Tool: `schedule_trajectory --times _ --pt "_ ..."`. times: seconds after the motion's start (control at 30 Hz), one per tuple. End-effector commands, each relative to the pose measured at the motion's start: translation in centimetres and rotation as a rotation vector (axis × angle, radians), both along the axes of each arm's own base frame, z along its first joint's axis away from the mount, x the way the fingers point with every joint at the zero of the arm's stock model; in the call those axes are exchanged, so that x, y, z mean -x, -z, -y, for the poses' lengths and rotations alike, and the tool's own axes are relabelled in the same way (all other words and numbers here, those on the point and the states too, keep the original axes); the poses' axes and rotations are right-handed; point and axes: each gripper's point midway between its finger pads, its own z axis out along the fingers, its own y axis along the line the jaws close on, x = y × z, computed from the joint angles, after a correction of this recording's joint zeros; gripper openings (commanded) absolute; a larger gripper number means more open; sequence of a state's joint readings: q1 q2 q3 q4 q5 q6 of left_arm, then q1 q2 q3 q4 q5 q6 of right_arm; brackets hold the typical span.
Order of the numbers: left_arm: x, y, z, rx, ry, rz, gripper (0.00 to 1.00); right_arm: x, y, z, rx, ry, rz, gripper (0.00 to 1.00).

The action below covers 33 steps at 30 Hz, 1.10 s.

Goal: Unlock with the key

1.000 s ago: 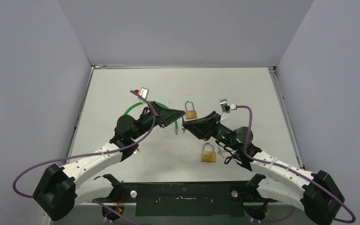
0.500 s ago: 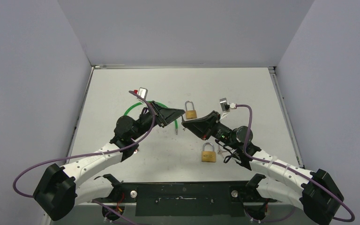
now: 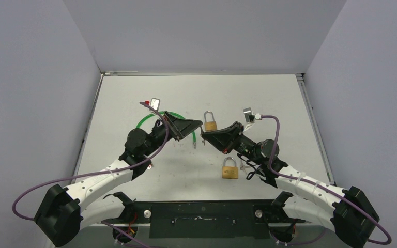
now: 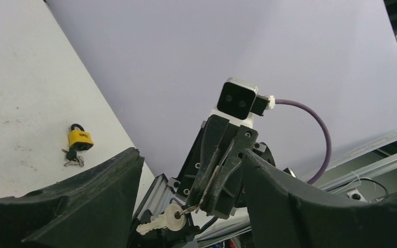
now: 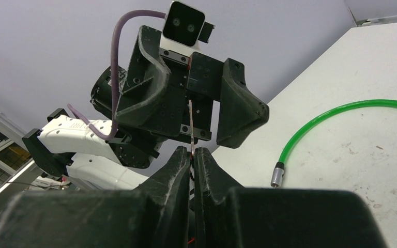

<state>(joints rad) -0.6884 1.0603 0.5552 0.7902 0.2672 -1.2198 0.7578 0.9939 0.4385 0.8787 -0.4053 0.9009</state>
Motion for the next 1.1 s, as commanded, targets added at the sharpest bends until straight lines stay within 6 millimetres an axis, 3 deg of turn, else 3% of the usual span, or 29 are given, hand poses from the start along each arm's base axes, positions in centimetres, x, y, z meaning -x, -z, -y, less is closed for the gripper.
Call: schedule_trajectory --times 0.0,0.53,0.67,0.73,0.8,1.07 --pt "-0.1 -0.1 0.0 -0.059 -0.022 0.04 0.67 0.1 -2.6 0.8 -0.071 0.017 0.067 0.0" --pt "0.9 0.4 1.2 -0.14 0.062 0.151 0.0 0.2 -1.7 0.1 -0.009 -0.026 0.052 0.0" --pt "1.0 0.7 1.3 -0.145 0.065 0.153 0.0 0.3 -1.9 0.0 -0.009 -0.037 0.048 0.0" --pt "1.0 0.7 1.2 -0.139 0.059 0.156 0.0 0.0 -1.8 0.1 -0.002 -0.027 0.031 0.23" --pt "0.9 0.6 1.1 -0.134 0.056 0.154 0.0 -0.2 -1.6 0.3 -0.005 -0.011 0.018 0.33" --pt "0.9 0.5 0.9 -0.121 0.049 0.146 0.0 -0.2 -1.3 0.6 -0.036 -0.002 0.0 0.37"
